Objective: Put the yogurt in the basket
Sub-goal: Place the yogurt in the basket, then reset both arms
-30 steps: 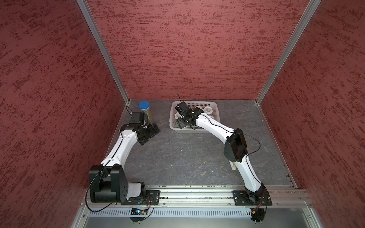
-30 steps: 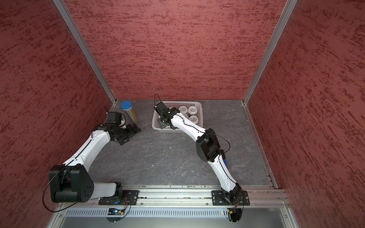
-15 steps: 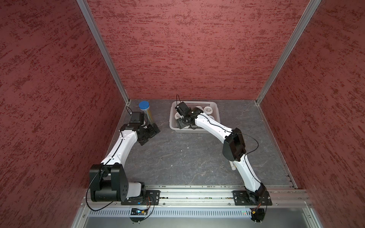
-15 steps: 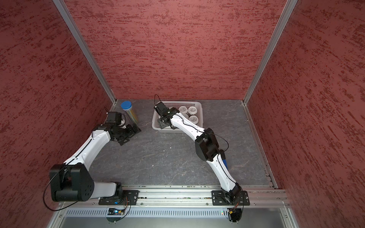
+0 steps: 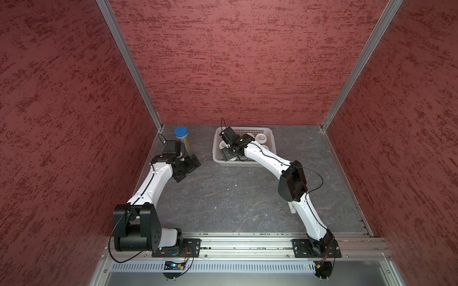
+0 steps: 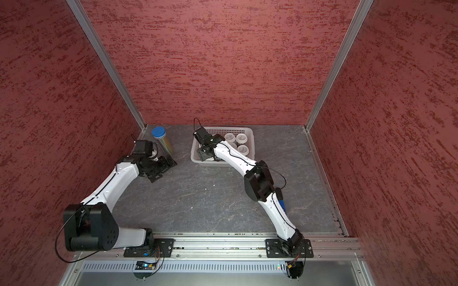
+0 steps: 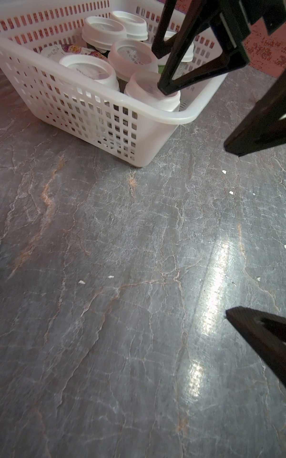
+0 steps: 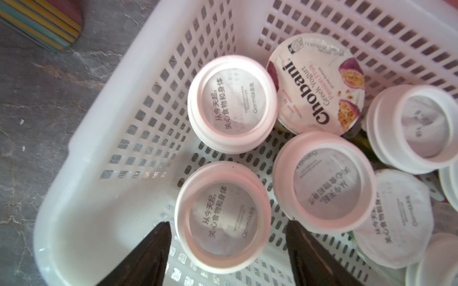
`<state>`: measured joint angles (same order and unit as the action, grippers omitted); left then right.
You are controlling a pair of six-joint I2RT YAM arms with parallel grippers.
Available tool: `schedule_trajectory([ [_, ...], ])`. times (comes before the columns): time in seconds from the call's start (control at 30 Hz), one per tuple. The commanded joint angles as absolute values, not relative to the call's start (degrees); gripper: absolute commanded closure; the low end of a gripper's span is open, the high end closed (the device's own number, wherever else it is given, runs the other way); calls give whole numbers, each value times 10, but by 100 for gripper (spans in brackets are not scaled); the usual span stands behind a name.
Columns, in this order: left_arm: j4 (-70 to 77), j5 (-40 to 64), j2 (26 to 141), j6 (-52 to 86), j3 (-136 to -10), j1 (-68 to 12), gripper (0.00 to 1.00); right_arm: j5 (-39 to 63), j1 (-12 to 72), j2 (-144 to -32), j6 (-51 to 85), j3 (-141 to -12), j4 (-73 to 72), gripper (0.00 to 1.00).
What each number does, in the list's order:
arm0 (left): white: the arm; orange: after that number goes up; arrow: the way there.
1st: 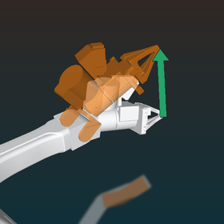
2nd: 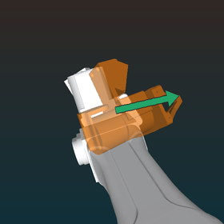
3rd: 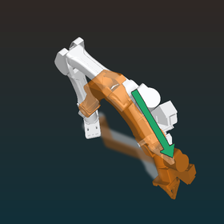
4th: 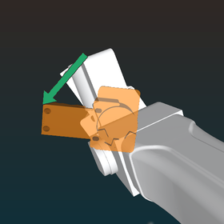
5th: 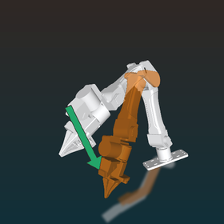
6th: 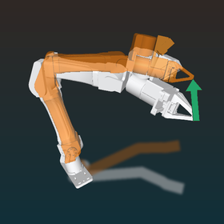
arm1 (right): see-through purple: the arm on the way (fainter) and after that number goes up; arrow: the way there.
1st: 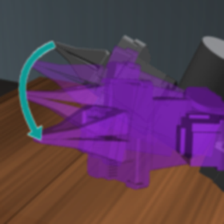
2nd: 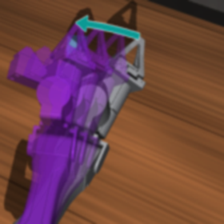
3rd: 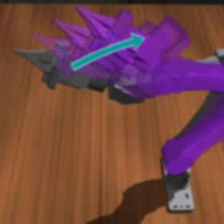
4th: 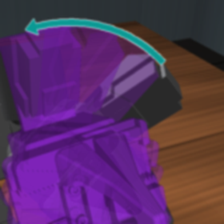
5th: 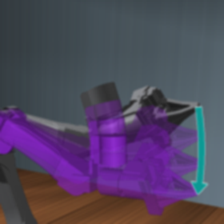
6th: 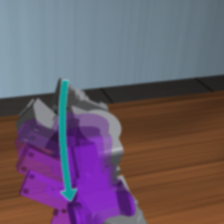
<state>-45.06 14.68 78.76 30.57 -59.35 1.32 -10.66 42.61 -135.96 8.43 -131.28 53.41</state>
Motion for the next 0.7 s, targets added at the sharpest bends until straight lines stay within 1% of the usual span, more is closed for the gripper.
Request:
schedule_trajectory([
  [0.0,-441,133,787,291,-615,13,0,-95,423,-1322,77,-1327,536,18],
  [0.07,-435,87,772,282,-621,4,0,-108,423,-1280,69,-1301,508,13],
  [0.13,-411,1,740,282,-615,-17,0,-137,423,-1213,61,-1233,445,7],
  [0.17,-386,-31,720,294,-604,-22,0,-162,421,-1167,59,-1179,402,3],
  [0.2,-357,-49,702,302,-587,-22,0,-186,420,-1125,56,-1126,365,2],
  [0.27,-291,-167,662,302,-530,-37,0,-247,408,-1027,45,-985,258,2],
  [0.3,-244,-210,650,285,-501,-45,0,-256,399,-985,32,-927,219,2],
  [0.33,-182,-267,637,274,-456,-49,0,-253,388,-941,-11,-847,161,2],
  [0.37,-92,-292,623,248,-397,-50,0,-272,385,-899,-65,-758,101,2],
  [0.4,15,-286,609,204,-335,-46,0,-304,385,-868,-113,-695,30,2],
  [0.43,144,-227,596,144,-266,-32,0,-353,383,-839,-148,-603,-60,2],
  [0.47,235,-128,592,114,-210,-5,0,-388,379,-813,-187,-522,-178,2],
  [0.5,277,-53,603,105,-190,20,0,-397,375,-804,-222,-463,-279,2],
  [0.53,302,-19,632,95,-190,32,0,-395,363,-808,-247,-405,-373,2],
  [0.57,306,-23,664,95,-197,32,0,-408,344,-823,-251,-366,-452,2],
  [0.6,323,-24,691,96,-196,31,0,-430,329,-846,-247,-353,-485,2],
  [0.63,371,-28,724,96,-189,31,0,-444,311,-874,-241,-347,-509,2],
  [0.67,367,-33,743,100,-206,32,0,-446,290,-902,-231,-343,-519,2],
])
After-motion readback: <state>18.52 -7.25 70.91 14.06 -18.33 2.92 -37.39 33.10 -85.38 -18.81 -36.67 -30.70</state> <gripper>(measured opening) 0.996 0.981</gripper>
